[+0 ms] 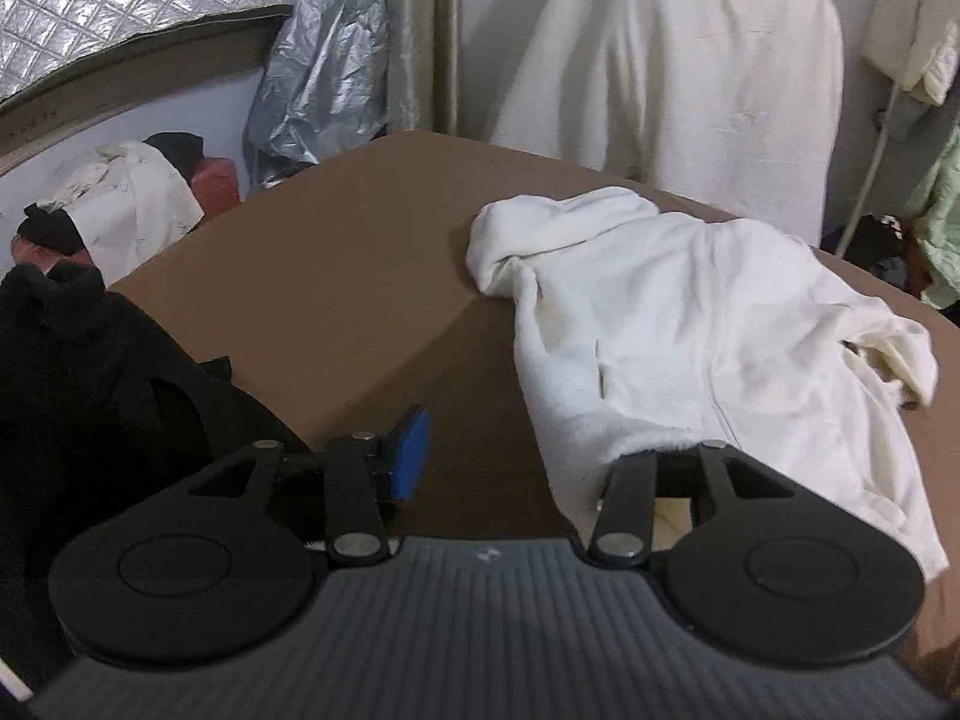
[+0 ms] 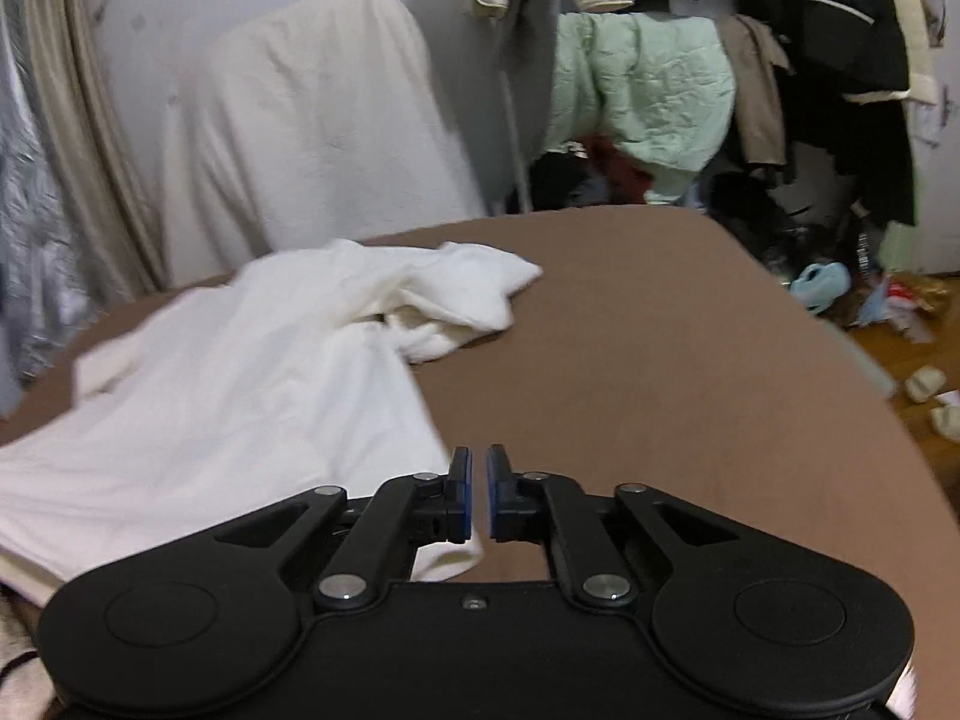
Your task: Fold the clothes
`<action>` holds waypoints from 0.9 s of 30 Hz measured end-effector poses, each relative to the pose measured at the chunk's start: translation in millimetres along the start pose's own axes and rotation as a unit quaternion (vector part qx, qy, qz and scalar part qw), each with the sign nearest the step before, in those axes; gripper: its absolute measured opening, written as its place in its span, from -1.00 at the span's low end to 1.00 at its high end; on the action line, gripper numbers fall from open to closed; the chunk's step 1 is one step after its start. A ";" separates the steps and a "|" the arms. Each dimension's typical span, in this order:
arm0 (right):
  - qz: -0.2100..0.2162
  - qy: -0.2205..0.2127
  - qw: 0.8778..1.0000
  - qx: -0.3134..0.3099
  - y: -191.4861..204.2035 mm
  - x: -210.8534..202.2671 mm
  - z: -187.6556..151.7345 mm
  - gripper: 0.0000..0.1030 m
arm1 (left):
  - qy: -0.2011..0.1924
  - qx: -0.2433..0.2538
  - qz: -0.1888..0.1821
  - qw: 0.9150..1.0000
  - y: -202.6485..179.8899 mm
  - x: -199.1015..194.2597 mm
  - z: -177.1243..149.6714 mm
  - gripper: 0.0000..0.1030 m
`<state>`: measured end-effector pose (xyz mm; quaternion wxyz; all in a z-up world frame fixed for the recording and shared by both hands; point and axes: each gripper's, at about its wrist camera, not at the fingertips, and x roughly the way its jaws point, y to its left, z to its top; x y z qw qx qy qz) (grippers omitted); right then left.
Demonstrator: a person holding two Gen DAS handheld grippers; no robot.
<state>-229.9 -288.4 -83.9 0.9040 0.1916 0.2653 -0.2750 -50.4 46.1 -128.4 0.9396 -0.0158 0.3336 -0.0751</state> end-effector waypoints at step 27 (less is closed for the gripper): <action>0.215 0.166 0.963 0.001 114.2 -30.2 94.0 0.01 | 0.090 0.335 -0.047 0.937 -72.1 -26.7 22.1 0.95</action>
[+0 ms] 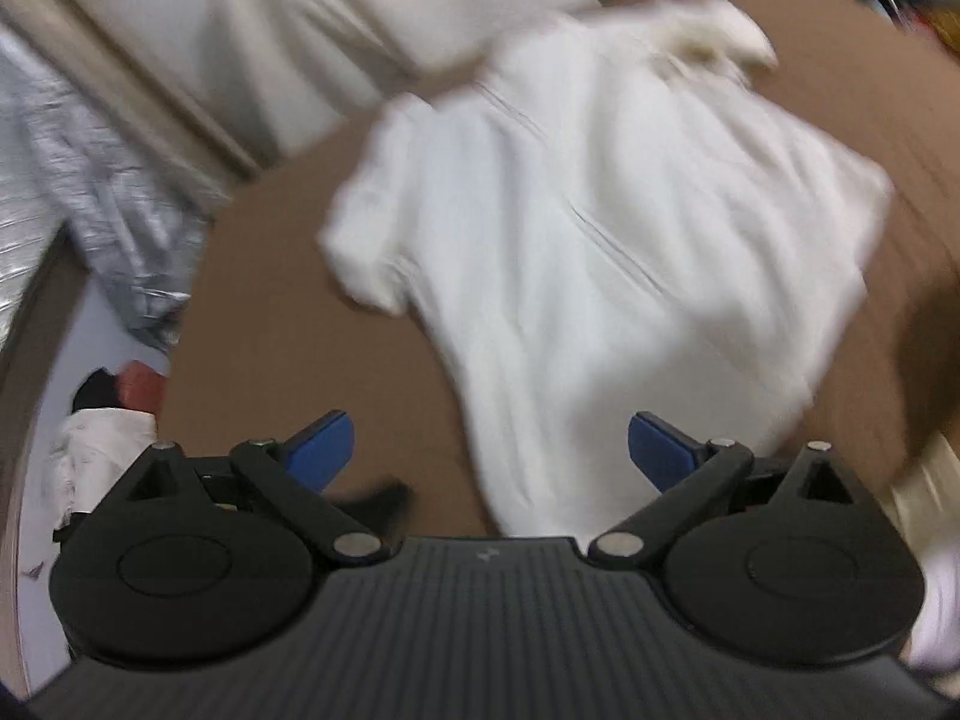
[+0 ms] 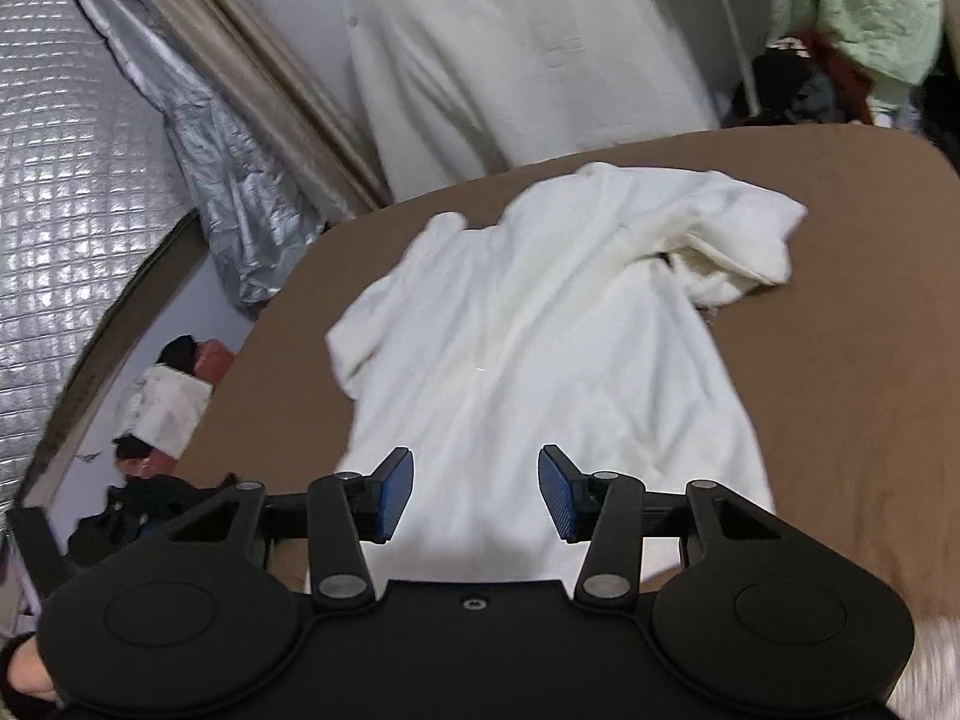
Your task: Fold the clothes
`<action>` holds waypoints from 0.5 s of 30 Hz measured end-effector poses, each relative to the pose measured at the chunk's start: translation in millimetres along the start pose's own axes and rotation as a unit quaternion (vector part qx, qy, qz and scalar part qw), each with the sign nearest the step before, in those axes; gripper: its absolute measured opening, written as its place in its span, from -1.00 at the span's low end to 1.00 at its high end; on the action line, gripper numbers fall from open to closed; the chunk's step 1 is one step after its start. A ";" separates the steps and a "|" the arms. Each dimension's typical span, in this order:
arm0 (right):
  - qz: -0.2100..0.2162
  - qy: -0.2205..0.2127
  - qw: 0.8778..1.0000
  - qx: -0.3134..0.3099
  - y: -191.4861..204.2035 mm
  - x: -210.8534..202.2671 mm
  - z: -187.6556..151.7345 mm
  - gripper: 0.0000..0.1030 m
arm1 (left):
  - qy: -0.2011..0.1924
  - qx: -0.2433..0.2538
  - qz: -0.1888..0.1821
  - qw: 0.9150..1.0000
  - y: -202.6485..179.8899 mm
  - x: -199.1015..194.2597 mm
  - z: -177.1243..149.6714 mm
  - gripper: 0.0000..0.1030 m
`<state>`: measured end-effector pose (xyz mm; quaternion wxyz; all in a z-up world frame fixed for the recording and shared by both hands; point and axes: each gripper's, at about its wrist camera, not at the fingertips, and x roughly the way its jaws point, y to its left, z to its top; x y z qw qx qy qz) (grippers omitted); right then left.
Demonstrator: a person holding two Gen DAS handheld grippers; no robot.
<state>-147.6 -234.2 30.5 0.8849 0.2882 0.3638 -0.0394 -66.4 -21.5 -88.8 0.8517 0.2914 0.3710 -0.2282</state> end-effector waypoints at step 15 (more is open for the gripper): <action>-0.256 0.050 0.952 -0.161 122.2 27.1 180.0 0.02 | -0.131 -0.345 -0.021 0.929 164.6 51.7 131.1 1.00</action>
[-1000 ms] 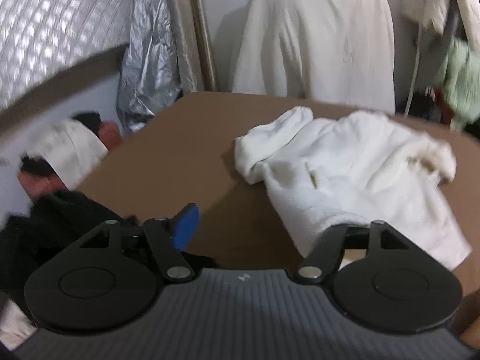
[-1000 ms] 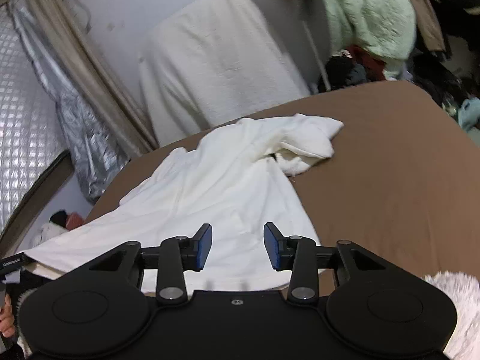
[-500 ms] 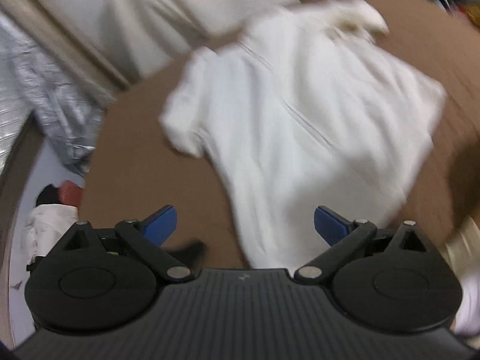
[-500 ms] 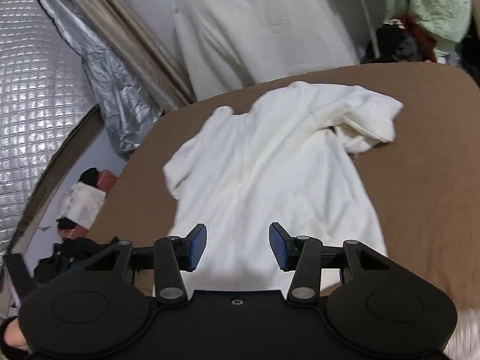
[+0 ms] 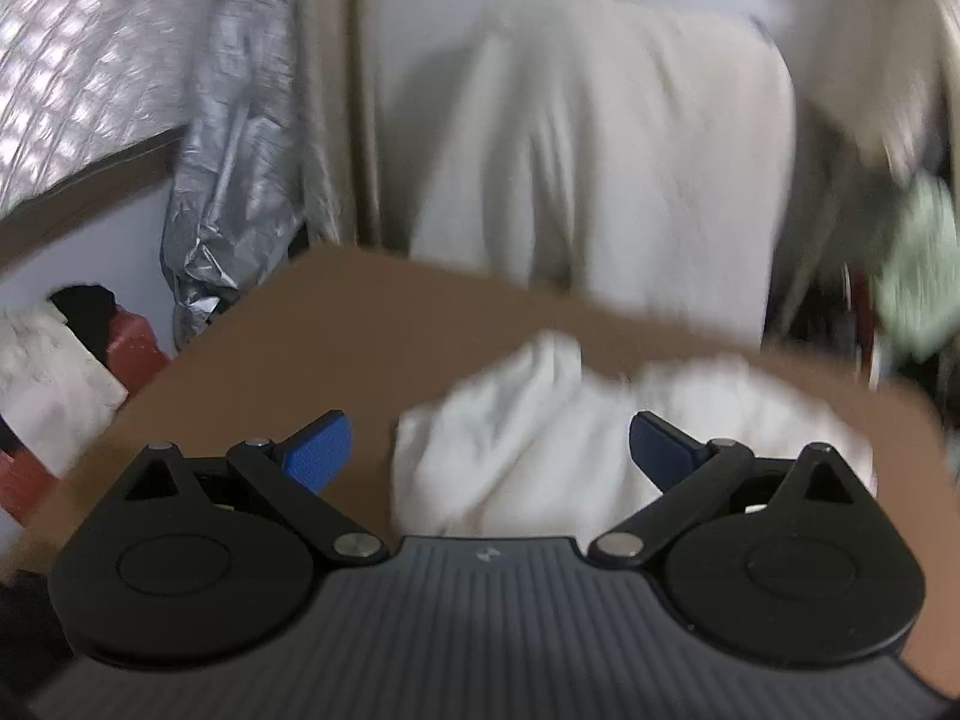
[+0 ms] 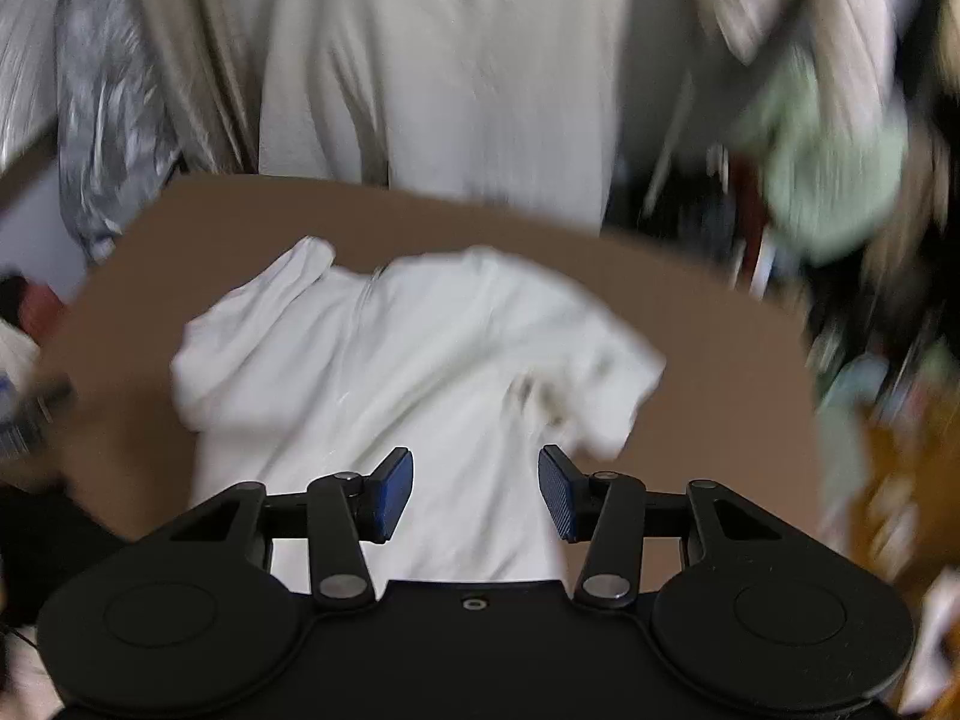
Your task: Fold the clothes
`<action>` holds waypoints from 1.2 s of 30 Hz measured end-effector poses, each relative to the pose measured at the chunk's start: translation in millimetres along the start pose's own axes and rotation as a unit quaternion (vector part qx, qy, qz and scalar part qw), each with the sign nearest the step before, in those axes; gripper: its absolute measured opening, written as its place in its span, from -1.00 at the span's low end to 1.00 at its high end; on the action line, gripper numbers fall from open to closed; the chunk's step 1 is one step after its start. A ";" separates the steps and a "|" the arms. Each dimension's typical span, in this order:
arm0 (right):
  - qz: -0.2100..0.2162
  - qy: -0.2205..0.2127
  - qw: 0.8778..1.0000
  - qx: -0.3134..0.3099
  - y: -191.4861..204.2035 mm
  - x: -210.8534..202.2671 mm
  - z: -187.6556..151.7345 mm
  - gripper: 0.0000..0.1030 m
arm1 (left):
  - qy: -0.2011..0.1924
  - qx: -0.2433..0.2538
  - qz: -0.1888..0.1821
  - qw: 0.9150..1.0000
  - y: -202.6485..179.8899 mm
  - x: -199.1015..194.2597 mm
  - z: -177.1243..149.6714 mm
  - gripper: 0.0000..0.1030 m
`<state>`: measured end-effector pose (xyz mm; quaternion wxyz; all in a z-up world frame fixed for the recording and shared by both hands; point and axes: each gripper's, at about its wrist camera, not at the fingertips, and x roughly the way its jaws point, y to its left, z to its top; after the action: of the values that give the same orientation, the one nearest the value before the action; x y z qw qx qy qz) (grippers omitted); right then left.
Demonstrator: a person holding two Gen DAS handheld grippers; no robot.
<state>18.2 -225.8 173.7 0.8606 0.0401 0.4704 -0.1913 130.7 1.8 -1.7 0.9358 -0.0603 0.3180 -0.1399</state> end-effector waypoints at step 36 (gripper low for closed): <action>0.148 -0.021 0.985 0.081 -33.8 422.3 83.2 0.69 | -0.009 0.380 0.213 0.900 -37.2 363.2 -164.4 0.61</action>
<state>276.4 -400.8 -124.8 0.8831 0.1746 0.4239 -0.0996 297.3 -146.6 -334.2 0.8981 0.3674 0.2372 -0.0468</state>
